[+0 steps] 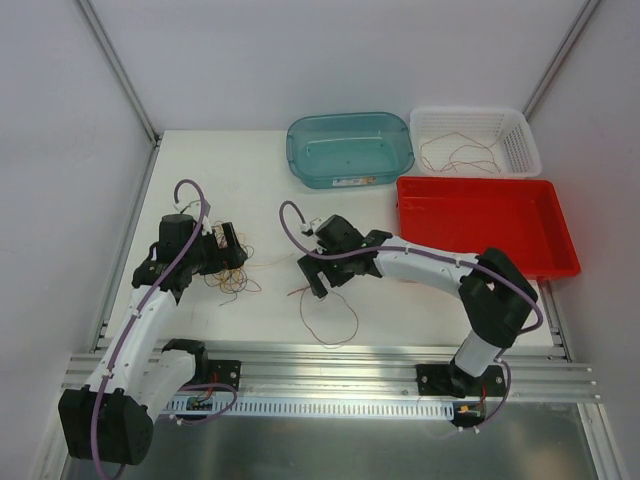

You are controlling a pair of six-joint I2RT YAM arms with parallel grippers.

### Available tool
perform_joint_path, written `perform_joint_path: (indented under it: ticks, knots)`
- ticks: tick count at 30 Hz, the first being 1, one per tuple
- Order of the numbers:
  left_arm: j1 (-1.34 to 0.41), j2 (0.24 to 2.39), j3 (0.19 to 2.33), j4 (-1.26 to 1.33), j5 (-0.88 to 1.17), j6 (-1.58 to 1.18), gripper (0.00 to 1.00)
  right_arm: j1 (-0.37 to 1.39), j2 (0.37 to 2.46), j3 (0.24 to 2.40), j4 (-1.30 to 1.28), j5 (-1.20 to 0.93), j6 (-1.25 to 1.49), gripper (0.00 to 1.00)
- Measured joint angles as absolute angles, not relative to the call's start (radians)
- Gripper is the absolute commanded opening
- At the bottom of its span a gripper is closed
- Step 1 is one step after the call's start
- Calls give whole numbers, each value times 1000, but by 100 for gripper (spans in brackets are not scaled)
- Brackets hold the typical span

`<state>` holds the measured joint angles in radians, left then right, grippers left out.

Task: Untangle the cables

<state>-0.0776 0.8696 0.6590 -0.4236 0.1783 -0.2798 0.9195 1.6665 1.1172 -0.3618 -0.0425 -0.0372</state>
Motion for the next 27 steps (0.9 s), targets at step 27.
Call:
perform_joint_path:
  ticks: [27]
  knots:
    - [-78,870,659,-424,171,-280,99,1008,1872,1237,-401,-2,-118,78]
